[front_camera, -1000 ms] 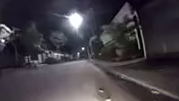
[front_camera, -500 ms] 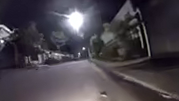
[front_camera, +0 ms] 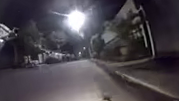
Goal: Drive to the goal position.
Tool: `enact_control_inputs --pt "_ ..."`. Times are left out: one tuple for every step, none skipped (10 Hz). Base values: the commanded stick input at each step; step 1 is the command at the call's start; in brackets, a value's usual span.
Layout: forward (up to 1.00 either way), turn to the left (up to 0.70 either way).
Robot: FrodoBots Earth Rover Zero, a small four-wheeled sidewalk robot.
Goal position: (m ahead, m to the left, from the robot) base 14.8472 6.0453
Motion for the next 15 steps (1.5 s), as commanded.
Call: enact_control_inputs --pt "0.50 0.00" --pt "0.50 0.00" --pt "0.50 0.00" --pt "0.50 0.00" --pt "0.50 0.00" --pt "0.50 0.00" --pt "0.50 0.00" --pt "0.50 0.00" --pt "0.50 0.00" --pt "0.50 0.00" --pt "0.50 0.00" --pt "0.50 0.00" --pt "0.50 0.00" --pt "0.50 0.00" --pt "0.50 0.00"
